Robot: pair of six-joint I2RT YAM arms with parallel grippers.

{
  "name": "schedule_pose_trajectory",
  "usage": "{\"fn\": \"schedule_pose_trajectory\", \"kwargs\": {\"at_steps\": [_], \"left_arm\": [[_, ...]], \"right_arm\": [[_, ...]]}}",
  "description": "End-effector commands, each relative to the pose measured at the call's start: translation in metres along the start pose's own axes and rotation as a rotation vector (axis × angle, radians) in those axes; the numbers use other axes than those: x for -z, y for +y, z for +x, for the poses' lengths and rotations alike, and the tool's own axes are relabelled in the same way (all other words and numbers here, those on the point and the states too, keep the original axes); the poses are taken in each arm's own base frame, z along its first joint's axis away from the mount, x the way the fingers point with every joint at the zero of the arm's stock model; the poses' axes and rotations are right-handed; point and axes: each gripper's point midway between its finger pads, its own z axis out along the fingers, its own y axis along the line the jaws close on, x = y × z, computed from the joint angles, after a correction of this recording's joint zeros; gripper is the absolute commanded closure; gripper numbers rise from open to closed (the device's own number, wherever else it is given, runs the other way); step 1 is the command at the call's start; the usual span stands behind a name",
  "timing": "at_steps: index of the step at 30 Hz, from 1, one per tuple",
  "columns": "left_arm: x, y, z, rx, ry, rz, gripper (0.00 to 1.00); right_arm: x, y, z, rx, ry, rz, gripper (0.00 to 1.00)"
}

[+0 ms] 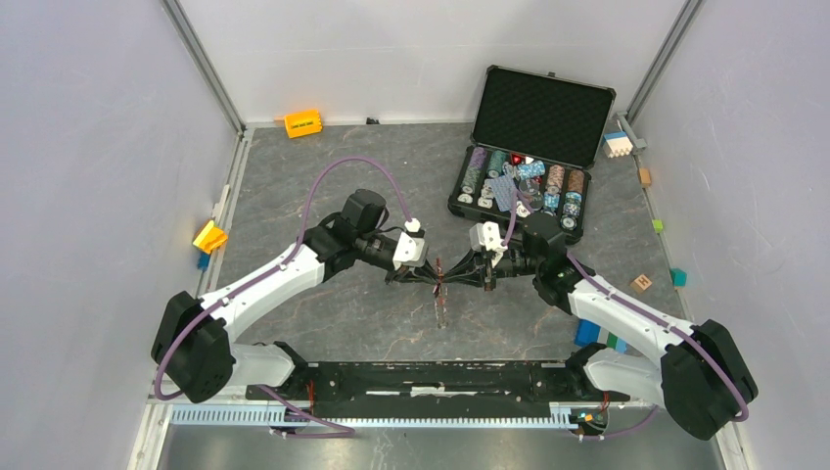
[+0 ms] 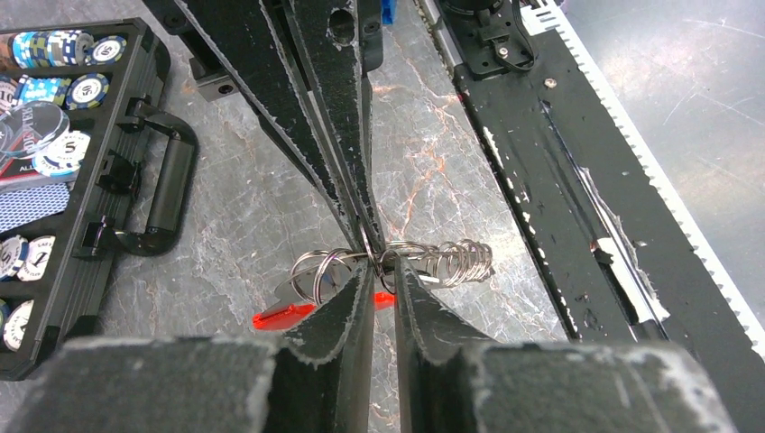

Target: Put the keys on the keyring

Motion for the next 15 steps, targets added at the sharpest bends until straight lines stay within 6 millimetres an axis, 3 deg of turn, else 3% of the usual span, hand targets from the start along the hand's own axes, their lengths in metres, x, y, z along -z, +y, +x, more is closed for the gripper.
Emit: {"fn": "schedule_pose_trajectory", "kwargs": {"at_steps": [1, 5, 8, 10, 15], "left_arm": [[-0.002, 0.002, -0.012, -0.009, -0.034, -0.002, 0.81], [-0.002, 0.002, -0.012, -0.004, -0.035, -0.003, 0.87], [-0.002, 0.003, -0.013, 0.012, -0.036, -0.011, 0.98], [-0.001, 0.005, -0.013, 0.04, -0.028, -0.032, 0.98], [0.009, 0.011, -0.004, 0.074, 0.103, -0.113, 0.98]], "right_arm": [[0.0, -0.007, -0.023, 0.076, -0.05, 0.012, 1.0], [0.0, -0.008, -0.022, 0.074, -0.047, 0.016, 1.0], [0.0, -0.009, -0.021, 0.072, -0.044, 0.022, 1.0], [0.0, -0.011, -0.019, 0.07, -0.035, 0.027, 0.99], [0.003, -0.018, -0.014, 0.103, 0.019, 0.062, 0.8]]}}
